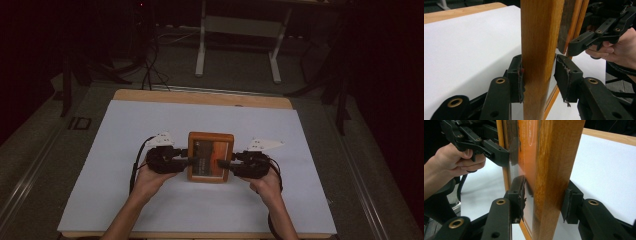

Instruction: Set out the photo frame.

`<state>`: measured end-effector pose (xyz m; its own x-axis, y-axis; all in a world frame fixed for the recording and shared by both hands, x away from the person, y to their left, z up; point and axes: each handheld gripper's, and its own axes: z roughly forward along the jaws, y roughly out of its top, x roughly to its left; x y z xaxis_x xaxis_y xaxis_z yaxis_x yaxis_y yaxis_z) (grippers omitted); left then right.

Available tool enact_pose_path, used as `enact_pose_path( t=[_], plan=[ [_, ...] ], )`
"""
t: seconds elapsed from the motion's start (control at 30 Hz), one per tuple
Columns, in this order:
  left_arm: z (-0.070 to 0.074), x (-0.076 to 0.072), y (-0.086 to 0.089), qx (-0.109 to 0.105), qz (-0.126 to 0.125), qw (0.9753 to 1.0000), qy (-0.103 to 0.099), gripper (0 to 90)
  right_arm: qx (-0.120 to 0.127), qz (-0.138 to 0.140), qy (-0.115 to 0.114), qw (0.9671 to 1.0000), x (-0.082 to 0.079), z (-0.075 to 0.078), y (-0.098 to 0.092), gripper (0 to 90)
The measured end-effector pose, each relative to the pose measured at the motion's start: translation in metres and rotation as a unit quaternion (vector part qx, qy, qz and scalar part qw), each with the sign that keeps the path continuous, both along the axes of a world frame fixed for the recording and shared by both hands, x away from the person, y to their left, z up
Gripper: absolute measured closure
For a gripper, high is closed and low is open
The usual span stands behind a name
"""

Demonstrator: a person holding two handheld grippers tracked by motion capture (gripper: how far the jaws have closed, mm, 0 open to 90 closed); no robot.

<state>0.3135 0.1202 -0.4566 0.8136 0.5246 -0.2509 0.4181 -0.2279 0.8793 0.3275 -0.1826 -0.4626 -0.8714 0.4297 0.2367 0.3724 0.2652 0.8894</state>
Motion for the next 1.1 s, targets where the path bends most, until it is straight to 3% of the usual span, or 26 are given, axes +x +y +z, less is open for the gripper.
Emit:
enact_pose_path(
  t=[1.1],
  plan=[
    [-0.009,0.004,0.005,0.003,0.008,0.9998,0.016,60.5,0.0,-0.007,0.028,0.9996,0.005,-0.012,0.007,58.2]
  ],
)
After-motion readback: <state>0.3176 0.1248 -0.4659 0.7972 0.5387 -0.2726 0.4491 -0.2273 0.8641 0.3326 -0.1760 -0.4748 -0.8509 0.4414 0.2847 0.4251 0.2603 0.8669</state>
